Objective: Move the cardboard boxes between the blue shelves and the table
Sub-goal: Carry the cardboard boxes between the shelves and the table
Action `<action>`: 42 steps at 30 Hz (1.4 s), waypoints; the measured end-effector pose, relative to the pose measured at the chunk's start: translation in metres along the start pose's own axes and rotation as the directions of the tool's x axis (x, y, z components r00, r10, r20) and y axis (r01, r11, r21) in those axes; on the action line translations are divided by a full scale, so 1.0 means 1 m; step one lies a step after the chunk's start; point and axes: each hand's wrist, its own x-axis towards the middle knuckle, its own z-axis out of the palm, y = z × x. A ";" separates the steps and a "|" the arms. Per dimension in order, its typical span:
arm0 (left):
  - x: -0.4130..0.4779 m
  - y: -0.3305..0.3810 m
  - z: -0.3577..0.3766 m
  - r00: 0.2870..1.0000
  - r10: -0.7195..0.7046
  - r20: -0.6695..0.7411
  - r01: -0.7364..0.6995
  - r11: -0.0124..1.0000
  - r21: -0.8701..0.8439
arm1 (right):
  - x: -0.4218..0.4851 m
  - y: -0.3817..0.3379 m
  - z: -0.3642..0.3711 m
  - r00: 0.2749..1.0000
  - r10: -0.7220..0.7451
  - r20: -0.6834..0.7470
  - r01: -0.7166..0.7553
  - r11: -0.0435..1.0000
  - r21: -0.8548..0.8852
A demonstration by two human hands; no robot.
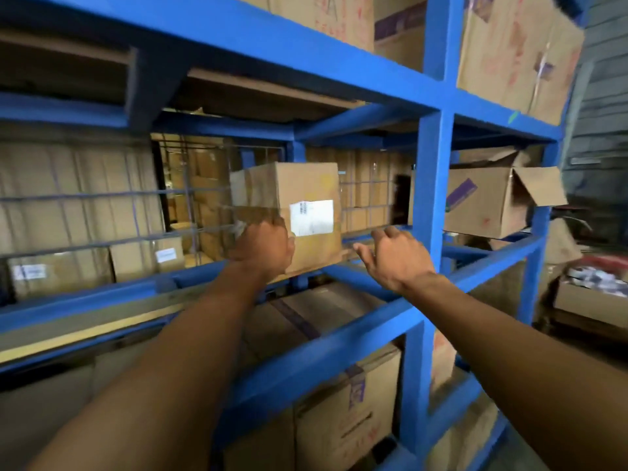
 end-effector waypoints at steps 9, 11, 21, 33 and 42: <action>0.081 -0.053 0.044 0.997 -0.028 -0.077 0.026 0.999 -0.026 | 0.104 -0.029 0.048 0.999 -0.004 0.034 0.002 0.998 0.066; 0.099 -0.050 0.054 0.995 -0.031 -0.094 0.027 0.999 -0.044 | 0.124 -0.026 0.057 1.000 0.000 0.025 -0.002 0.995 0.095; 0.199 -0.024 0.081 0.971 -0.235 0.041 0.218 0.810 -0.545 | 0.251 0.013 0.090 0.993 0.015 0.118 -0.056 0.934 0.353; 0.253 -0.022 0.123 0.936 -0.341 0.089 0.340 0.804 -0.488 | 0.352 0.020 0.140 0.940 -0.225 0.258 0.042 0.823 0.566; 0.237 -0.004 0.114 0.904 -0.420 0.081 0.398 0.757 -0.518 | 0.327 0.021 0.144 0.970 -0.218 0.103 0.078 0.688 0.721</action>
